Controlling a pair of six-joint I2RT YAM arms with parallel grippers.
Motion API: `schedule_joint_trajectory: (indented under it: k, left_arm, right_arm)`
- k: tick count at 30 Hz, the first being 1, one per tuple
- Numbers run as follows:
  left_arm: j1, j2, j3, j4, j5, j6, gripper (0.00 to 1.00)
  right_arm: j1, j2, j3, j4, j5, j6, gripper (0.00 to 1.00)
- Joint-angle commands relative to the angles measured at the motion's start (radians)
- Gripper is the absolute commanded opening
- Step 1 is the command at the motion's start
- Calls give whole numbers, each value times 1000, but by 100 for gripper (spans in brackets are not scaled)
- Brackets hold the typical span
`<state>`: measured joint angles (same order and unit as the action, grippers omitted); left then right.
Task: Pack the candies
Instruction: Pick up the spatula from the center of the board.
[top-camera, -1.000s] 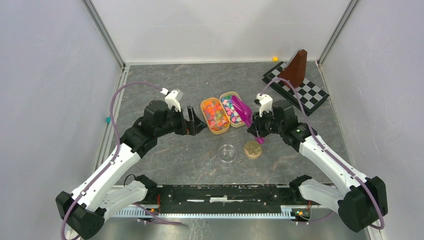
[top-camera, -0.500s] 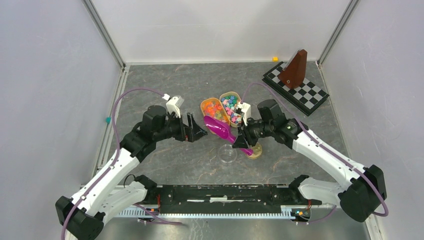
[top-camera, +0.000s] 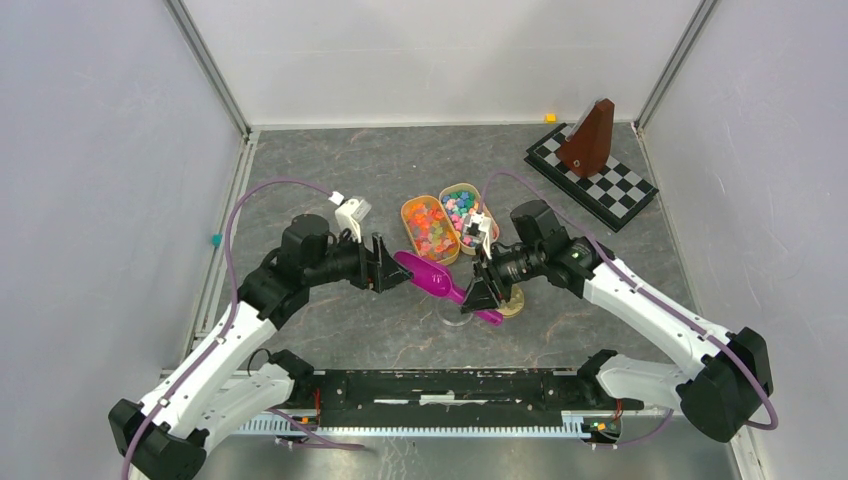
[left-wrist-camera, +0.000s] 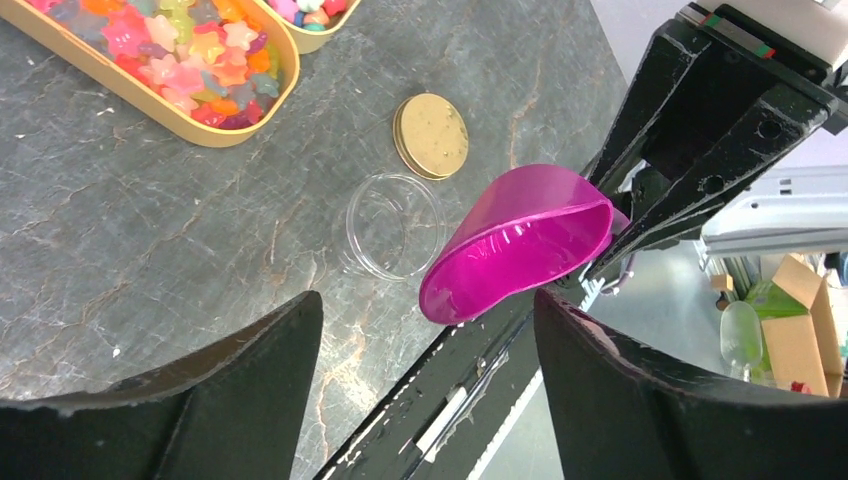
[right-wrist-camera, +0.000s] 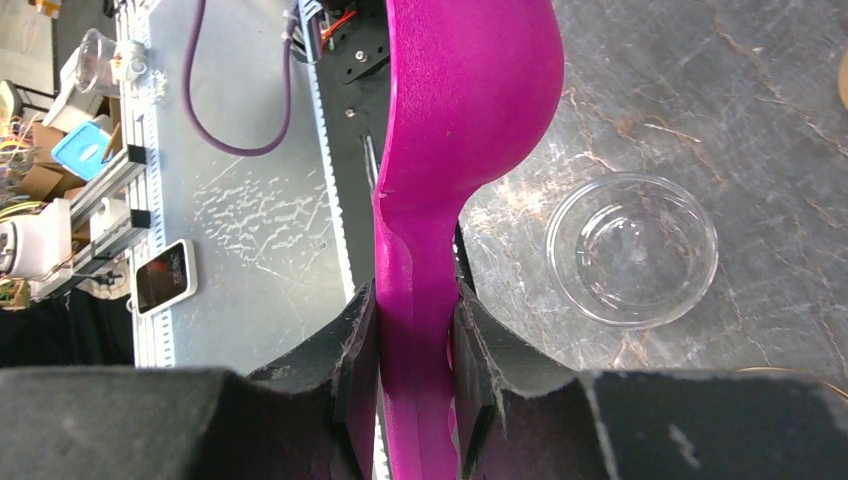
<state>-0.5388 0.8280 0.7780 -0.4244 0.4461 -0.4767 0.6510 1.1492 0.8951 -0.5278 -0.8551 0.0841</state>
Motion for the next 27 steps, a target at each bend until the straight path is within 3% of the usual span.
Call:
schedule_joint_trajectory:
  k: [1,14,17,21,25,27]
  left_arm:
    - [3,-18,7,32,82,71,80]
    - [3,-60,-6,126,201,72,48]
    - [3,-62,-13,140,217,70,34]
    - [3,-66,-19,148,226,78,3]
    - [3,-77,-23,166,229,63,2]
    - [3,-83,-29,173,226,51,2]
  right_arm:
    - [9,-13,27,37,-73,14,6]
    - [30,-40,4,85,-149,71,5]
    - [33,-47,5,90,-155,81,5]
    - [33,-53,-2,100,-161,91,6]
    - [34,-58,-8,95,-151,91,9]
    - [34,-62,-7,86,-132,84,19]
